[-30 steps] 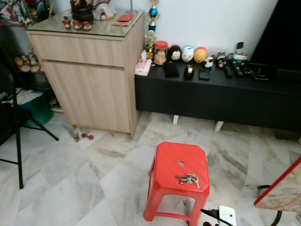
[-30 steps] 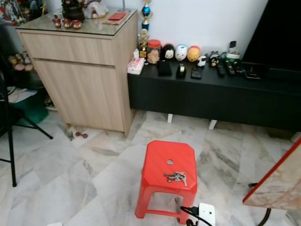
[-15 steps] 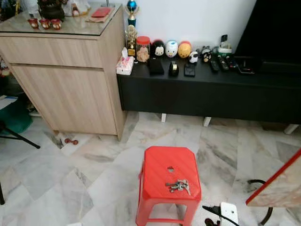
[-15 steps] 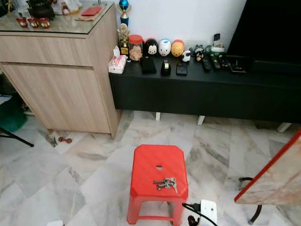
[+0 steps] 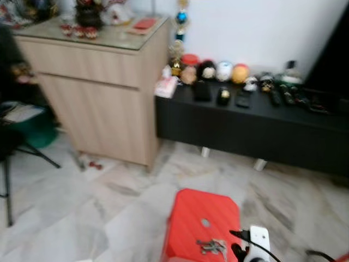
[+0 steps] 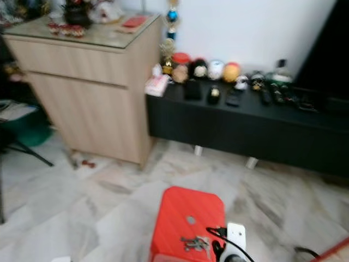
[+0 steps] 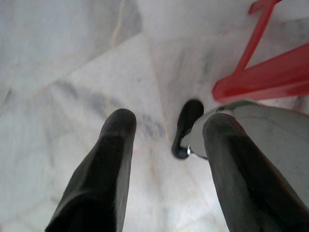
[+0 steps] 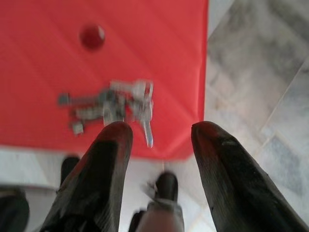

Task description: Hang keys on a hook

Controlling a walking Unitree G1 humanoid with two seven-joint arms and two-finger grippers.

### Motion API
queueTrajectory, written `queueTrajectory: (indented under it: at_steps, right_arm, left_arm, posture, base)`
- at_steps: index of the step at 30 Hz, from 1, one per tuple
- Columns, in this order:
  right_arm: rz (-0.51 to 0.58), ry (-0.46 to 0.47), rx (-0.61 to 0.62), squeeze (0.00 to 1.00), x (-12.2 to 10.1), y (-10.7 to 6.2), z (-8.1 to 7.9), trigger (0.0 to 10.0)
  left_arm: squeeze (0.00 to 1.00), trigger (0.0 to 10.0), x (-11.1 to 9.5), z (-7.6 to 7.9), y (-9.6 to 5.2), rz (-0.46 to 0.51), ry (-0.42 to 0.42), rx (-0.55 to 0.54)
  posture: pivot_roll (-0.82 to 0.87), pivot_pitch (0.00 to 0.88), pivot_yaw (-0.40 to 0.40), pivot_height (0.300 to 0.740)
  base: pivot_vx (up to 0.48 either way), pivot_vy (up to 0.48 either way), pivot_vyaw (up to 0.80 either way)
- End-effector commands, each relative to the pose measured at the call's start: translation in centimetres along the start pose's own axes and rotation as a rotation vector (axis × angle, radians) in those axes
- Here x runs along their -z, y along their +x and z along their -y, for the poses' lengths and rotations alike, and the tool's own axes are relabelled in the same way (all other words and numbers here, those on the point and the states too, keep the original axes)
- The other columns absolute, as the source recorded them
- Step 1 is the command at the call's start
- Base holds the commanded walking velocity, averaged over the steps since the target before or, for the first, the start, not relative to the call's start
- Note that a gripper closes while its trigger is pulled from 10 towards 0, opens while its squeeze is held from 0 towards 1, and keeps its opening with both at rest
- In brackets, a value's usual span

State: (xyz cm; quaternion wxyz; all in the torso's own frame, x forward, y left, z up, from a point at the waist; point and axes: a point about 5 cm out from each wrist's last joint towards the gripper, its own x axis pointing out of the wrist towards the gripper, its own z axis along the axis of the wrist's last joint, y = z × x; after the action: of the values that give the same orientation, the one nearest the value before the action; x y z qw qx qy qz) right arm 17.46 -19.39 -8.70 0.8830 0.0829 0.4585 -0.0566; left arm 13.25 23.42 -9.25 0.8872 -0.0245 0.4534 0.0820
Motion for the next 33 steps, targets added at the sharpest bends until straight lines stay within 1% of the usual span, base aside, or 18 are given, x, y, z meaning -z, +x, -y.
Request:
queueTrajectory:
  at_steps: [1, 4, 10, 14, 16, 18, 19, 20, 22, 24, 25, 26, 27, 29, 31, 33]
  right_arm:
    - [-0.017, 0.012, 0.007, 0.0, 0.5, -0.1, 0.3, 10.0]
    - [-0.017, 0.011, 0.005, 0.0, 0.5, -0.1, 0.3, 10.0]
    - [-0.003, 0.046, 0.02, 0.0, 0.4, -0.1, 0.3, 10.0]
    - [0.035, 0.079, 0.034, 0.0, -0.5, 0.1, 0.2, 10.0]
    - [0.09, 0.092, 0.047, 0.0, -2.0, 0.4, -0.8, 10.0]
    - [0.127, 0.063, 0.073, 0.0, -2.7, 0.4, -0.9, 10.0]
    - [0.176, 0.045, 0.108, 0.0, -3.6, 0.4, -0.8, 10.0]
    - [0.176, 0.045, 0.108, 0.0, -3.6, 0.4, -0.8, 10.0]
    - [0.291, 0.05, 0.095, 0.0, -5.9, 0.2, -0.5, 10.0]
    - [0.356, 0.044, 0.088, 0.0, -7.2, 0.1, -0.5, 10.0]
    - [0.45, 0.027, 0.068, 0.0, -8.8, -0.2, -0.6, 10.0]
    - [0.45, 0.027, 0.068, 0.0, -8.8, -0.2, -0.6, 10.0]
    - [0.543, -0.014, 0.032, 0.0, -10.2, -0.7, -1.1, 10.0]
    - [0.596, -0.047, 0.007, 0.0, -10.7, -1.0, -1.7, 10.0]
    - [0.643, -0.089, -0.006, 0.0, -10.7, -1.3, -2.2, 10.0]
    - [0.66, -0.097, -0.007, 0.0, -10.7, -1.5, -2.3, 10.0]
  left_arm:
    - [0.0, 10.0, 0.7, -0.2, -0.2, -0.032, -0.008, -0.006]
    - [0.0, 10.0, 0.7, -0.2, -0.2, -0.031, -0.008, -0.006]
    - [0.0, 10.0, 0.7, -0.3, -0.2, -0.035, 0.001, -0.016]
    - [0.0, 10.0, 0.6, -0.3, -0.1, -0.031, -0.001, -0.015]
    - [0.0, 10.0, 0.6, -0.3, -0.1, -0.031, -0.003, -0.014]
    - [0.0, 10.0, 0.6, -0.3, -0.2, -0.03, -0.003, -0.016]
    - [0.0, 10.0, 0.6, -0.4, -0.2, -0.028, -0.003, -0.024]
    - [0.0, 10.0, 0.6, -0.4, -0.2, -0.028, -0.003, -0.024]
    - [0.0, 10.0, 0.7, -0.4, -0.2, -0.026, -0.004, -0.026]
    - [0.0, 10.0, 0.7, -0.4, -0.2, -0.025, -0.002, -0.026]
    - [0.0, 10.0, 0.7, -0.4, -0.2, -0.023, 0.001, -0.026]
    - [0.0, 10.0, 0.7, -0.4, -0.2, -0.023, 0.001, -0.026]
    - [0.0, 10.0, 0.7, -0.4, -0.2, -0.023, 0.005, -0.026]
    - [0.0, 10.0, 0.7, -0.5, -0.2, -0.023, 0.007, -0.026]
    - [0.0, 10.0, 0.7, -0.5, -0.3, -0.024, 0.009, -0.027]
    - [0.0, 10.0, 0.7, -0.5, -0.3, -0.024, 0.01, -0.027]
  posture:
    - [0.19, 0.0, -0.047, 0.74]
    - [0.19, 0.0, -0.044, 0.74]
    - [0.18, 0.0, -0.042, 0.74]
    - [0.19, 0.0, -0.046, 0.74]
    - [0.19, 0.0, -0.047, 0.74]
    - [0.18, 0.0, -0.049, 0.74]
    - [0.19, 0.0, -0.052, 0.74]
    - [0.19, 0.0, -0.052, 0.74]
    - [0.18, 0.0, -0.052, 0.74]
    - [0.17, 0.0, -0.052, 0.74]
    - [0.17, 0.0, -0.053, 0.74]
    - [0.17, 0.0, -0.053, 0.74]
    - [0.17, 0.0, -0.052, 0.74]
    - [0.16, 0.0, -0.053, 0.74]
    - [0.16, 0.0, -0.054, 0.74]
    - [0.16, 0.0, -0.054, 0.74]
  base:
    - [0.0, 0.0, 0.8]
    - [0.0, 0.0, 0.68]
    - [0.0, 0.0, 0.0]
    - [0.0, 0.0, 0.0]
    - [0.0, 0.0, 0.0]
    - [0.0, 0.0, 0.0]
    - [0.0, 0.0, 0.0]
    - [0.0, 0.0, 0.0]
    - [0.0, 0.0, 0.0]
    - [0.0, 0.0, 0.0]
    - [0.0, 0.0, 0.0]
    - [0.0, 0.0, 0.0]
    - [0.0, 0.0, 0.0]
    - [0.0, 0.0, 0.0]
    - [0.0, 0.0, 0.0]
    - [0.0, 0.0, 0.0]
